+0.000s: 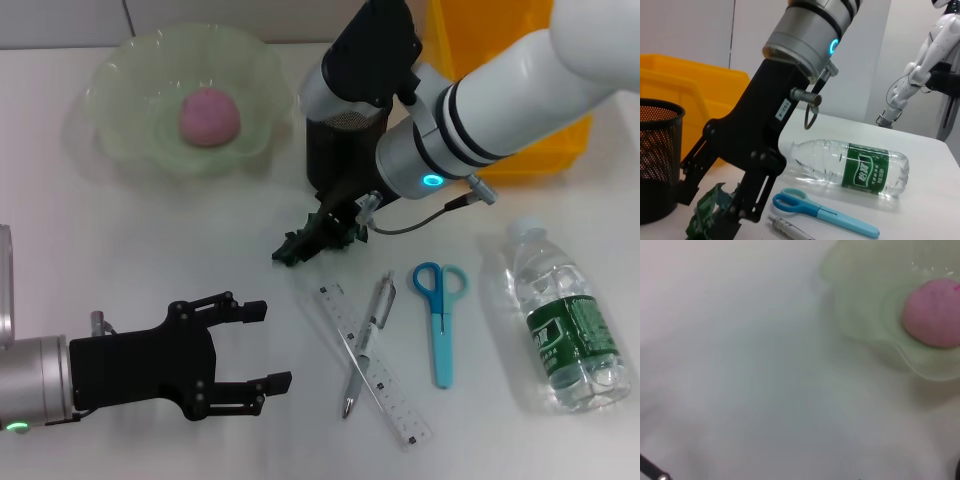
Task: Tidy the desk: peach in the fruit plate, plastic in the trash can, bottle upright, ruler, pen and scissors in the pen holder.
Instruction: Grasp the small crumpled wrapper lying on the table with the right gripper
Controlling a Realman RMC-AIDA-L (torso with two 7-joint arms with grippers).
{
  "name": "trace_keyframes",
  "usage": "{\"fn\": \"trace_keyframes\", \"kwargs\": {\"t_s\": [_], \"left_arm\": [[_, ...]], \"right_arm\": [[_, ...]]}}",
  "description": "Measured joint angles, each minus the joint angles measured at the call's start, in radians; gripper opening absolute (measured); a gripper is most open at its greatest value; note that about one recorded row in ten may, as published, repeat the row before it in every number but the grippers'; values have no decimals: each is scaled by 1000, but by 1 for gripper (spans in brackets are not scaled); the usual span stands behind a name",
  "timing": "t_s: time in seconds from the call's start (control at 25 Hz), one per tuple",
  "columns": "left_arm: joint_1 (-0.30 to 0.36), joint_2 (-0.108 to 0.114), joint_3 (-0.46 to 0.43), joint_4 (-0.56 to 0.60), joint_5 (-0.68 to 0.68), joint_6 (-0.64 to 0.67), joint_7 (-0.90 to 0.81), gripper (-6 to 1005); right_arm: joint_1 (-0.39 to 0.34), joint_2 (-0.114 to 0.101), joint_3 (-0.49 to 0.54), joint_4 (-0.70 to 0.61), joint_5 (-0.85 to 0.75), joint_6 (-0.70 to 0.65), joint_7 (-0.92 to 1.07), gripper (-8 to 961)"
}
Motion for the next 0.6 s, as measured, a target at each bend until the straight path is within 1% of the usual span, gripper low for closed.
{"fn": "trace_keyframes", "kwargs": {"t_s": [0.16,0.28,0.52,0.6], "left_arm": [[0,0,0,-4,0,0,7,863],[0,1,0,-7,0,0,9,863],[0,1,0,-8,0,1,9,863],[0,1,2,-8,-1,1,9,863]], "right_arm": [[33,2,-16,58,16,17,-3,793],[43,2,-21,81,16,32,-3,767],[32,2,-22,78,16,39,-3,552],[29,2,-22,76,16,39,-3,465]]}}
